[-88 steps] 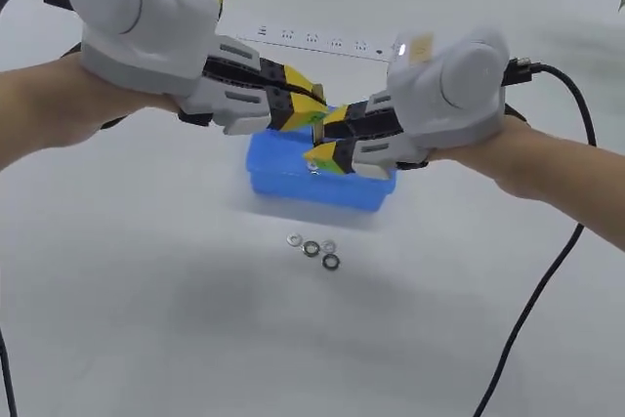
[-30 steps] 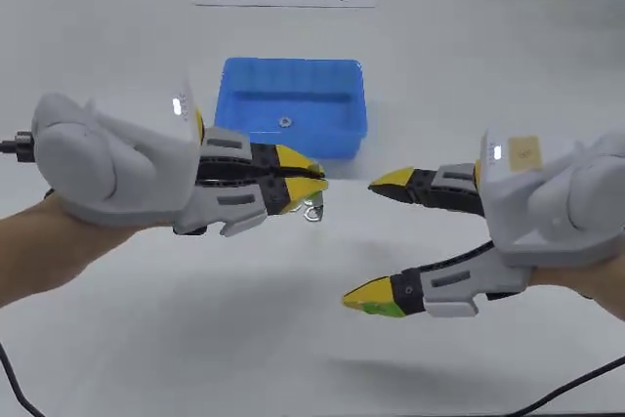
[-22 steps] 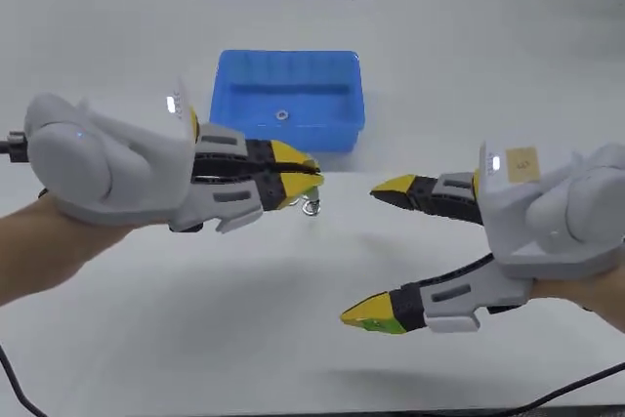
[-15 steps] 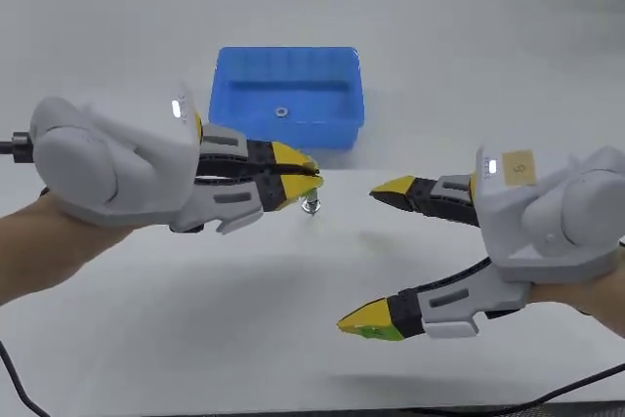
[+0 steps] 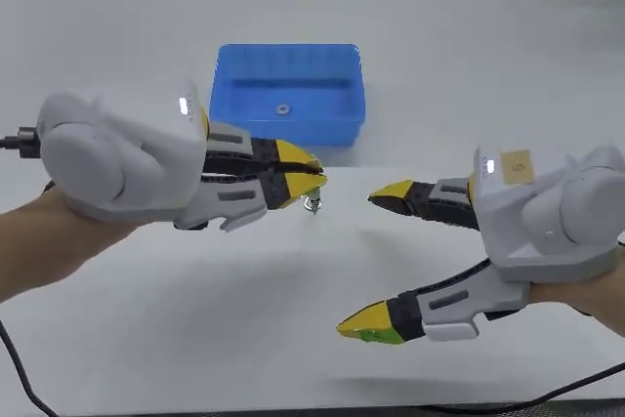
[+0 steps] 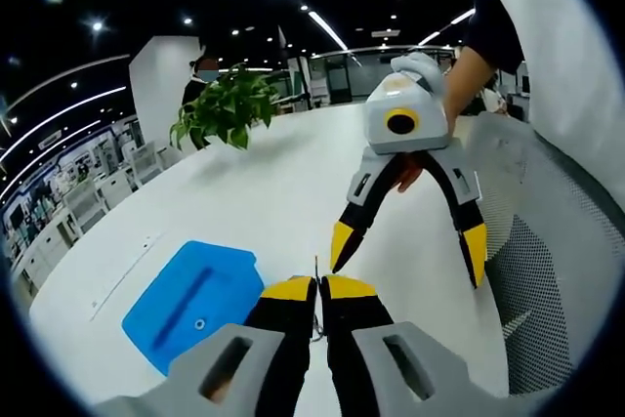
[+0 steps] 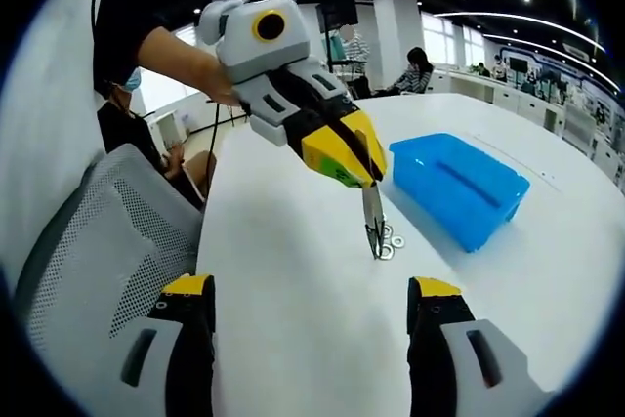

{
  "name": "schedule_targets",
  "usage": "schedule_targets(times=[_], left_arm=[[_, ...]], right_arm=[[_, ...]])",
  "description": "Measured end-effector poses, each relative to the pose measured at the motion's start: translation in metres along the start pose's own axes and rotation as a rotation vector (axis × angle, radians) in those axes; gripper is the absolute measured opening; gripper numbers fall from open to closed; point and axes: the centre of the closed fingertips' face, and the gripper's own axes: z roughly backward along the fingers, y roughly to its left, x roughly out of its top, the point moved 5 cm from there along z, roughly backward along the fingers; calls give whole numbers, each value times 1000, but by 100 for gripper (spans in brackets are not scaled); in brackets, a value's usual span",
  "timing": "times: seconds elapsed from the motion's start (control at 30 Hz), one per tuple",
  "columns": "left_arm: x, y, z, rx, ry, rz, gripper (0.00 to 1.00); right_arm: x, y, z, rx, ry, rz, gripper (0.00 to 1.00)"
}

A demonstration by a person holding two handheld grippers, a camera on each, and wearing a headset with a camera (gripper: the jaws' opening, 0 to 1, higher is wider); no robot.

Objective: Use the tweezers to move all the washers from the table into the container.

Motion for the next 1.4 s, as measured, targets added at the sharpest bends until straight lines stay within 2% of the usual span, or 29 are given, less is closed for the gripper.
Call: schedule_targets(times=[0.1, 0.2, 0.27, 0.37, 0.6, 0.7, 0.77, 0.87, 1.1, 1.4], left_arm=[[-1, -1, 1, -9, 4, 6, 6], [0, -3, 1, -15, 10, 3, 6], [0, -3, 0, -15, 12, 4, 6], [0, -2, -1, -10, 11, 12, 6], [1, -1, -1, -9, 9, 21, 6], [1, -2, -1, -15, 8, 18, 6], [2, -4, -1, -25, 10, -2, 6], [3, -7, -1, -39, 17, -17, 6], [3, -8, -1, -39, 16, -13, 6], [2, -4, 0, -26, 16, -2, 6]], right_arm=[[5, -11, -8, 2, 6, 32, 77], [13, -22, -14, 1, 0, 62, 68], [19, -28, -17, 3, -11, 66, 61], [22, -33, -21, -3, -16, 69, 57], [22, -38, -26, 0, -11, 96, 44], [25, -40, -28, 3, -19, 111, 35], [28, -40, -31, 14, -24, 127, 31], [29, -40, -35, 40, 0, 169, 26], [31, -35, -43, 87, 36, 239, 18], [32, -41, -47, 78, 66, 300, 12]])
